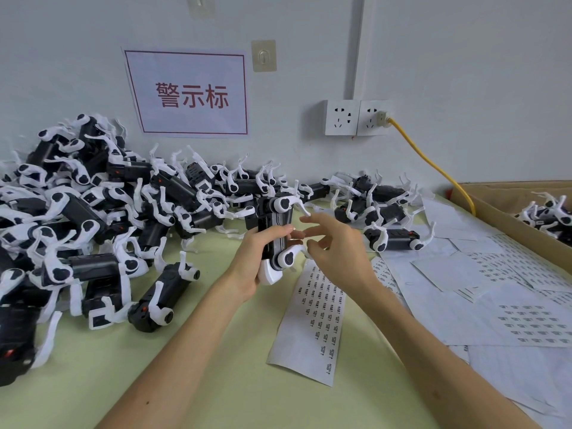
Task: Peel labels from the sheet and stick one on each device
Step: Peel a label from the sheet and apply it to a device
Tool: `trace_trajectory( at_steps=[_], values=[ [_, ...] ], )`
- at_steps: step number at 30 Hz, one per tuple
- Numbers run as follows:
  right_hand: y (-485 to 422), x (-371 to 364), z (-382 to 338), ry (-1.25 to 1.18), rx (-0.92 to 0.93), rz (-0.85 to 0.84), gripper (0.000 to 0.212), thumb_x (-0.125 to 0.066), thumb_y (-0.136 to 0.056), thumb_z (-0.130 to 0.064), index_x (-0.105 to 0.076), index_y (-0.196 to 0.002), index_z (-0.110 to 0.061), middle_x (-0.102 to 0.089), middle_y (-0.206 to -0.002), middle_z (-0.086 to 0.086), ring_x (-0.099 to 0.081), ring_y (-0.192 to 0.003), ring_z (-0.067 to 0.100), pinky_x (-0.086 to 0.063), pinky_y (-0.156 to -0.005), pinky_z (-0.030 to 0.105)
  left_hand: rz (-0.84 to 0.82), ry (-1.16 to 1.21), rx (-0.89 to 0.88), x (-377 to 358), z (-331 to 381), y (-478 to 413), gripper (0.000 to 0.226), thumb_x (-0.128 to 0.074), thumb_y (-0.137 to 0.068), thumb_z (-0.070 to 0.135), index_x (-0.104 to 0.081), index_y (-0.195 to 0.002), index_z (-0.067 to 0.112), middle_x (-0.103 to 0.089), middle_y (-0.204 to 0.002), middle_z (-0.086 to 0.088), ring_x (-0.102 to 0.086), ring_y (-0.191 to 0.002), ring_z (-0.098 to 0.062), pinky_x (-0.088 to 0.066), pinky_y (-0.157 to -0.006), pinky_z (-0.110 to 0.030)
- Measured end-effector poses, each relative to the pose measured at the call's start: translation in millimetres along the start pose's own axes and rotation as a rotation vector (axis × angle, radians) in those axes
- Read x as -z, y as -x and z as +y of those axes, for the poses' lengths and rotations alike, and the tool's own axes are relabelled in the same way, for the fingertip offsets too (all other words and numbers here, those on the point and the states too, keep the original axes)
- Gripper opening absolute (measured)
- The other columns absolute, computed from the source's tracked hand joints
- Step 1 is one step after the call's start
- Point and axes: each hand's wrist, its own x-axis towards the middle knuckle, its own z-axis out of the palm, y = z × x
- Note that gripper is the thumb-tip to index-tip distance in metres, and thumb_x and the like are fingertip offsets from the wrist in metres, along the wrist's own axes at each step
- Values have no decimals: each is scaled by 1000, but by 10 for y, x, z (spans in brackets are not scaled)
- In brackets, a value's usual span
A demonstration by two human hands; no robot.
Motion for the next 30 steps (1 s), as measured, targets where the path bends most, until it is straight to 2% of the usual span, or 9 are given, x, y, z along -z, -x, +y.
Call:
trace_trajectory(
  at_steps=[3, 6, 9, 10, 13, 18, 26, 30],
  values=[
    [1, -3, -8, -8, -9, -23, 45, -57, -92, -1, -66, -126, -28, -71, -107, -15, -62, -71, -4, -48, -62, 8, -9, 9, -6, -10, -3, 4, 20, -78, -66, 39, -78, -68, 20, -74, -113, -18, -71, -94, -24, -52, -91, -38],
    [-14, 16, -4, -59, -60, 8, 39, -61, -92, -5, -67, -121, -31, -70, -105, -20, -66, -75, -2, -50, -65, 10, -30, 38, -14, -14, 3, -1, 17, -73, -75, 34, -79, -69, 20, -77, -108, -13, -73, -90, -20, -56, -84, -33],
    [-51, 62, -1, -246, -186, -13, 21, -66, -94, -8, -72, -107, -24, -77, -94, -10, -74, -70, 8, -55, -68, 28, -57, 138, -1, -9, 34, -4, 20, -67, -80, 34, -77, -75, 17, -77, -109, -8, -70, -91, -19, -53, -83, -32],
    [-58, 77, -7, -305, -219, -34, 15, -67, -95, -10, -73, -102, -22, -78, -90, -8, -75, -71, 13, -53, -68, 30, -70, 164, -4, -5, 47, -2, 22, -66, -80, 35, -78, -72, 18, -77, -107, -7, -69, -93, -19, -52, -83, -32],
    [-69, 99, -26, -439, -256, -63, 7, -70, -95, -15, -74, -94, -20, -79, -88, -5, -76, -72, 16, -52, -70, 26, -87, 269, -24, 8, 73, 11, 19, -70, -79, 32, -74, -66, 19, -77, -108, -11, -71, -99, -21, -55, -82, -32],
    [-71, 111, -56, -542, -266, -71, 3, -73, -94, -20, -75, -93, -18, -79, -90, 0, -74, -73, 18, -53, -71, 26, -71, 373, -7, 41, 73, 16, 17, -66, -82, 30, -62, -78, 13, -72, -121, -21, -69, -110, -30, -56, -85, -37],
    [-59, 115, -91, -542, -274, -86, 9, -73, -95, -22, -73, -89, -15, -76, -83, -1, -70, -70, 17, -52, -70, 26, -79, 350, -15, 42, 69, 24, 18, -67, -82, 31, -63, -81, 13, -73, -118, -21, -72, -104, -28, -57, -84, -37],
    [-53, 118, -115, -492, -241, -88, 11, -69, -95, -17, -70, -86, -13, -73, -77, -4, -67, -67, 14, -50, -65, 23, -68, 299, -4, 19, 65, 11, 16, -71, -77, 33, -71, -75, 16, -75, -111, -16, -72, -97, -24, -57, -80, -35]
  ],
)
